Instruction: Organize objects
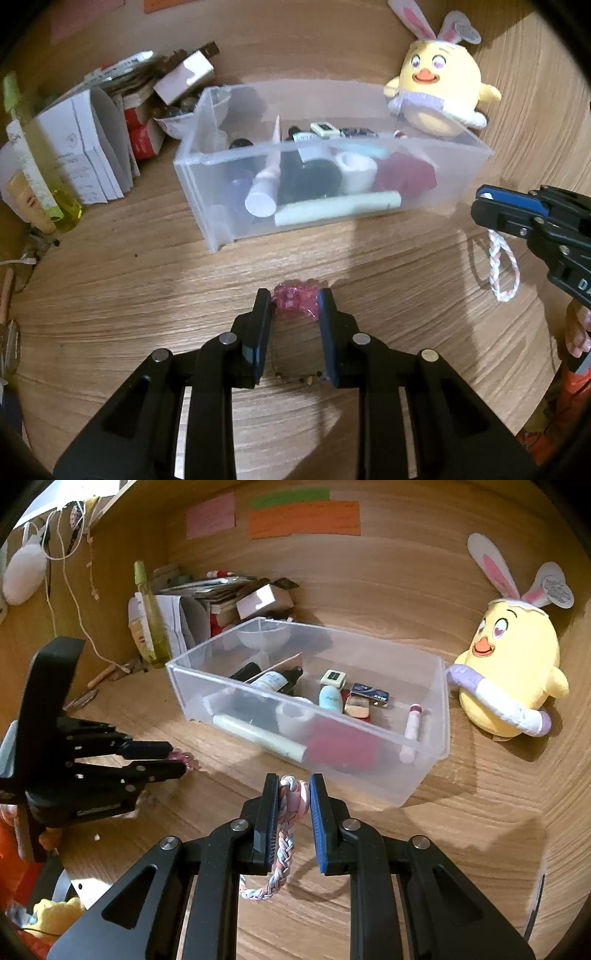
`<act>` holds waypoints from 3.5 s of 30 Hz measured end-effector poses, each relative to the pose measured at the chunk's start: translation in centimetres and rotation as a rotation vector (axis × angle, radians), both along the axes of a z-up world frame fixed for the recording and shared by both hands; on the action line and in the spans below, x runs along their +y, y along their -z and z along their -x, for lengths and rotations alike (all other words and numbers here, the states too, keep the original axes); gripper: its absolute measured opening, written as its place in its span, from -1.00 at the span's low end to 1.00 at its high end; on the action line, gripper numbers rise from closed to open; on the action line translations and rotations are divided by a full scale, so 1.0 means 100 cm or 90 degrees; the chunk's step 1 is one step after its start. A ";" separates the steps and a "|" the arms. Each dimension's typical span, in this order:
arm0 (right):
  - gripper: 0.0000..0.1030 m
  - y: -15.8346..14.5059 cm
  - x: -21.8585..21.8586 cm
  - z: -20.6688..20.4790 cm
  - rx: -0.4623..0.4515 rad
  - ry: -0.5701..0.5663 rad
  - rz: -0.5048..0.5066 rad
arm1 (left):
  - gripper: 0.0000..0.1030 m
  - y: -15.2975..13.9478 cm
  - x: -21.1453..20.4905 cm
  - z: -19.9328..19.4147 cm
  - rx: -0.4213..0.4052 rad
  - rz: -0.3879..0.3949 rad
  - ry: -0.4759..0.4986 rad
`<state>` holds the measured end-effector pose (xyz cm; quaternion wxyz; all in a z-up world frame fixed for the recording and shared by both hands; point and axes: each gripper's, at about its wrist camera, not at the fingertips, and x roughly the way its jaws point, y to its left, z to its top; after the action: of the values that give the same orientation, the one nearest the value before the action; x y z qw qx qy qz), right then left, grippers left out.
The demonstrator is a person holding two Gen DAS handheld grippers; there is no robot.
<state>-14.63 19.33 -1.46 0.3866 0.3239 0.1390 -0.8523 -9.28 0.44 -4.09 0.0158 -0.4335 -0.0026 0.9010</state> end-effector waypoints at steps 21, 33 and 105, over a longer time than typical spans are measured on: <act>-0.71 -0.047 0.008 0.010 0.063 0.034 0.037 | -0.51 -0.077 -0.001 -0.019 0.147 -0.009 -0.024; -0.71 -0.080 -0.001 0.026 0.105 0.040 0.059 | -0.51 -0.111 -0.004 -0.015 0.206 -0.009 -0.037; 0.75 -0.054 -0.012 0.023 0.122 0.056 -0.011 | 0.76 -0.077 -0.005 0.005 0.186 -0.005 -0.049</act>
<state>-16.88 18.10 3.94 0.3307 0.2500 0.1684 -0.8943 -9.81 -0.05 3.58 -0.0167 -0.2971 -0.0200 0.9545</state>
